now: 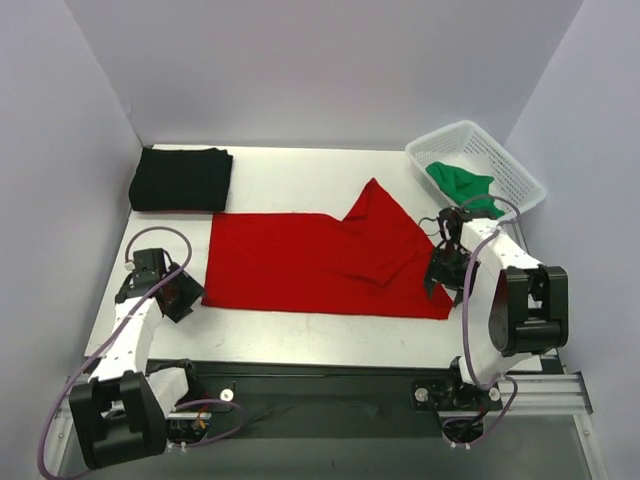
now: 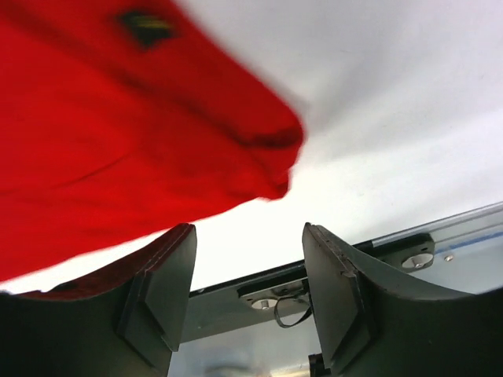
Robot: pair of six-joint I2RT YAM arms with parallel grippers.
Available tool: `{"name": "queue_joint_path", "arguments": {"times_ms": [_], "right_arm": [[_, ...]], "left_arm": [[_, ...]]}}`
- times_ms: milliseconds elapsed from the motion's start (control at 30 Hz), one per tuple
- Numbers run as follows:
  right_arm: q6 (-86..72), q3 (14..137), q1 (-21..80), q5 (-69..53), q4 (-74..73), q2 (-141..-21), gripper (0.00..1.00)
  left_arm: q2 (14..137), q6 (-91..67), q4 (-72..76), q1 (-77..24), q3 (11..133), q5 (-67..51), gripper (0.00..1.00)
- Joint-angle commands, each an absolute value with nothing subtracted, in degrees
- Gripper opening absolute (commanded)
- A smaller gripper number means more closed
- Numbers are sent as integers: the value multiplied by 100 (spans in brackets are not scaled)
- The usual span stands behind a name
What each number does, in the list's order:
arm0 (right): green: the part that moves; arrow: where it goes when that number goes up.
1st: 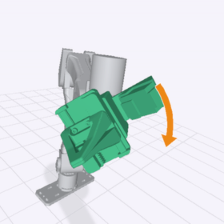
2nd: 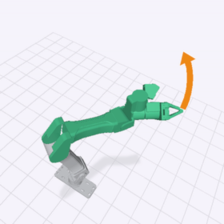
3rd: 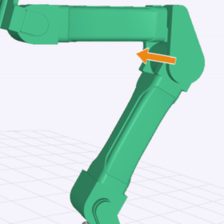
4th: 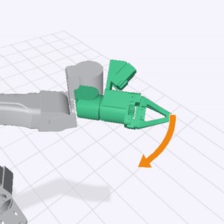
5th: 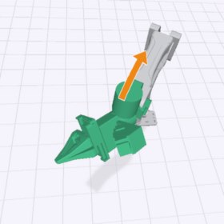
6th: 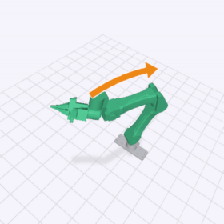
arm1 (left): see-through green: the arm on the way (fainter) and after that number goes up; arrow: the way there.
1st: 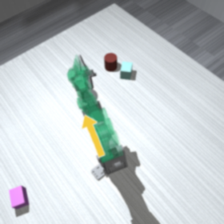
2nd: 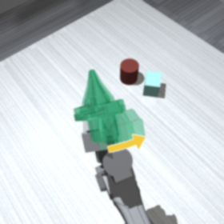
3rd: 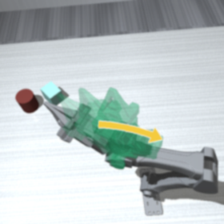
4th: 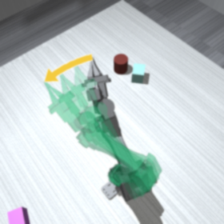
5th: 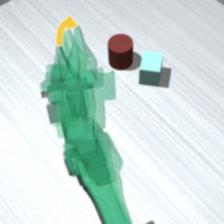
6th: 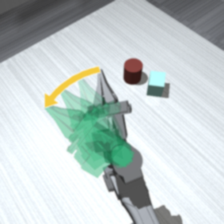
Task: Fold and stack the t-shirts
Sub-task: Fold the flattened tshirt in 1/3 of the way
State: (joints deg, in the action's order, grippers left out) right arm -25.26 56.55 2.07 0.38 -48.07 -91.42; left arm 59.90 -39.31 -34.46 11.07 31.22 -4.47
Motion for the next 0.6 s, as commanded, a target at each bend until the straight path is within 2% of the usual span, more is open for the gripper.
{"name": "queue_joint_path", "arguments": {"times_ms": [0, 200, 300, 333, 567], "right_arm": [[-2566, 6440, 772, 220, -5467, -8684, 57], [-2680, 6750, 1441, -754, -4888, -9025, 52], [-2742, 6794, 1590, -1081, -4553, -9456, 46], [-2725, 6803, 1617, -1133, -4396, -9640, 45], [-2575, 7083, 1758, -1283, -4078, -10291, 44]], "left_arm": [[5468, -3850, -3822, 1073, 3620, -159, 64], [5150, -3945, -3333, 590, 3771, -122, 64], [5343, -4341, -2763, 54, 3639, -264, 64], [5405, -4420, -2629, -522, 3639, -90, 64], [6729, -4632, -1374, -1923, 3858, 176, 64]]}}
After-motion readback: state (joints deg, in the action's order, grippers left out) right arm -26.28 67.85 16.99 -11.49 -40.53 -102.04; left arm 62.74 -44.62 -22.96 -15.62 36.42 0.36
